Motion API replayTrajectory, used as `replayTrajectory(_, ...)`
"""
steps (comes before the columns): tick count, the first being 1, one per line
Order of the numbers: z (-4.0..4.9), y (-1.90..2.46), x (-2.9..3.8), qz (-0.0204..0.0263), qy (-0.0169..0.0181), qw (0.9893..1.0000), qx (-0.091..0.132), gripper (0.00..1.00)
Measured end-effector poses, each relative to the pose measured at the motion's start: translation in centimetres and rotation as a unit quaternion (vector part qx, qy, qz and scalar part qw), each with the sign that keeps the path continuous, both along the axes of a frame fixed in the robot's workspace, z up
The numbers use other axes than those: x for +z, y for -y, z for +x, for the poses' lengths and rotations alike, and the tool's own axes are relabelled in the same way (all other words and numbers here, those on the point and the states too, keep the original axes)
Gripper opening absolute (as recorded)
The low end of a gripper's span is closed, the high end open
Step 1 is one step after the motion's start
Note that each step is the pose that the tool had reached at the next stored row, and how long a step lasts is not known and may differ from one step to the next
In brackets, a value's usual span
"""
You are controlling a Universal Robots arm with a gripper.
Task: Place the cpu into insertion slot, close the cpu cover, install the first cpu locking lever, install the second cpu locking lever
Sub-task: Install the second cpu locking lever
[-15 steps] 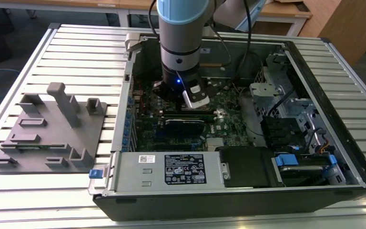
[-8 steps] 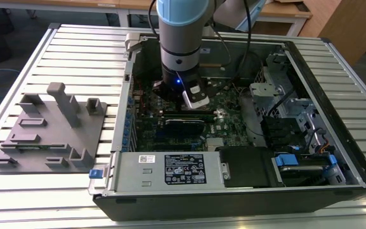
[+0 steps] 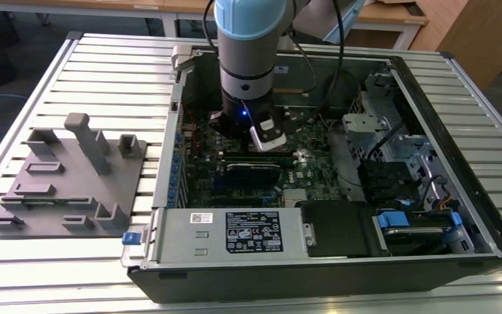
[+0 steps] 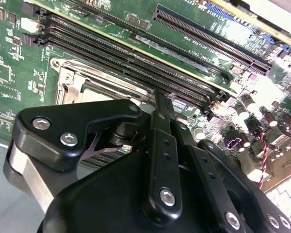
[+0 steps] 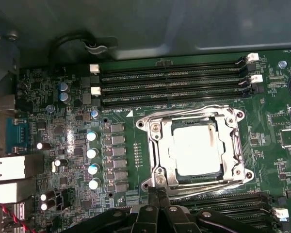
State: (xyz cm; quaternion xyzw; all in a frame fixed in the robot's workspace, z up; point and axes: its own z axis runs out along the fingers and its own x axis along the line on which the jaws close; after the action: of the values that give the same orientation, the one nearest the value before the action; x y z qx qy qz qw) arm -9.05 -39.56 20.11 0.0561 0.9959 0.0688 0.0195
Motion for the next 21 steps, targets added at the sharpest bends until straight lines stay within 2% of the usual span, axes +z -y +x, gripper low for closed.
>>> replayTrajectory(9, -0.28, 0.03, -0.34, 0.0035, -0.0001, 1.0, 0.0, 0.11)
replayTrajectory(14, -0.47, 0.02, -0.42, 0.0102, 0.0, 0.9999, 0.0, 0.11)
replayTrajectory(21, -0.75, 0.02, -0.73, 0.0128, 0.0, 0.9999, 0.0, 0.11)
